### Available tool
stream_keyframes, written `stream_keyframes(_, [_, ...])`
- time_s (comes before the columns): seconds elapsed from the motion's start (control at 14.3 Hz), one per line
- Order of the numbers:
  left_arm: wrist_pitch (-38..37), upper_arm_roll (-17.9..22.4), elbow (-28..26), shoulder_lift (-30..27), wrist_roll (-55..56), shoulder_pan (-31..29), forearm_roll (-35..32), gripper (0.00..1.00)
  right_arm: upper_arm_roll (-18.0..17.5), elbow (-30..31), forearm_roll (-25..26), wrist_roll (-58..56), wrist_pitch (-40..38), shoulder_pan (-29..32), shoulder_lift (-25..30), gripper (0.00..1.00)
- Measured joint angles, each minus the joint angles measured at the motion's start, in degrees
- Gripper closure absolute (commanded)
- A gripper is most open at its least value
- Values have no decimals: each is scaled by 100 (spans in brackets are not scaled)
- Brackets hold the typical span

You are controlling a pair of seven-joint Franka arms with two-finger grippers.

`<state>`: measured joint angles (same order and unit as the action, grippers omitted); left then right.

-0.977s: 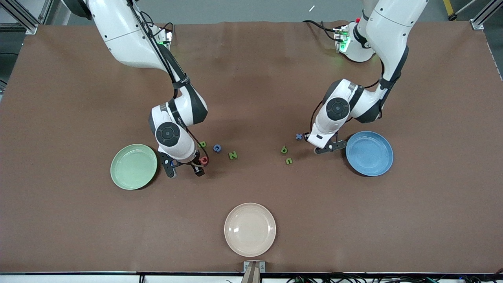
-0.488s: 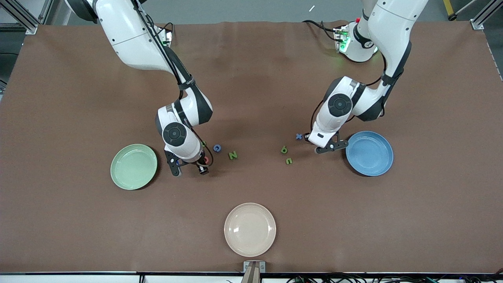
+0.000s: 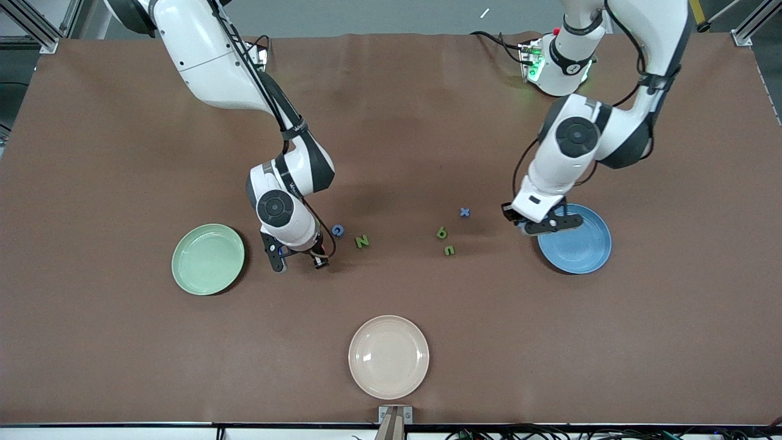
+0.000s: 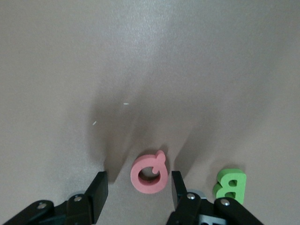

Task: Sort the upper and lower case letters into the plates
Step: 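Drop the E on the blue plate while the right gripper grasps the q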

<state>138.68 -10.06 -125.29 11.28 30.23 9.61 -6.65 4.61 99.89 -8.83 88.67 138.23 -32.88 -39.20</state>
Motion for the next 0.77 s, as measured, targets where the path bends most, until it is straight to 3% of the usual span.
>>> stream_keyframes(0.35, [232, 23, -308, 180, -1470, -857, -1, 94, 4, 0, 0, 0, 0, -7, -5, 45])
stream_keyframes(0.56, [1026, 13, -370, 717, -1539, -876, -29, 93, 4, 0, 8, -6, 0, -13, -5, 30])
stream_keyframes(0.77, [1391, 13, -368, 1172, -1537, -917, -380, 92, 4, 8, 44, -15, -5, -63, -9, 30])
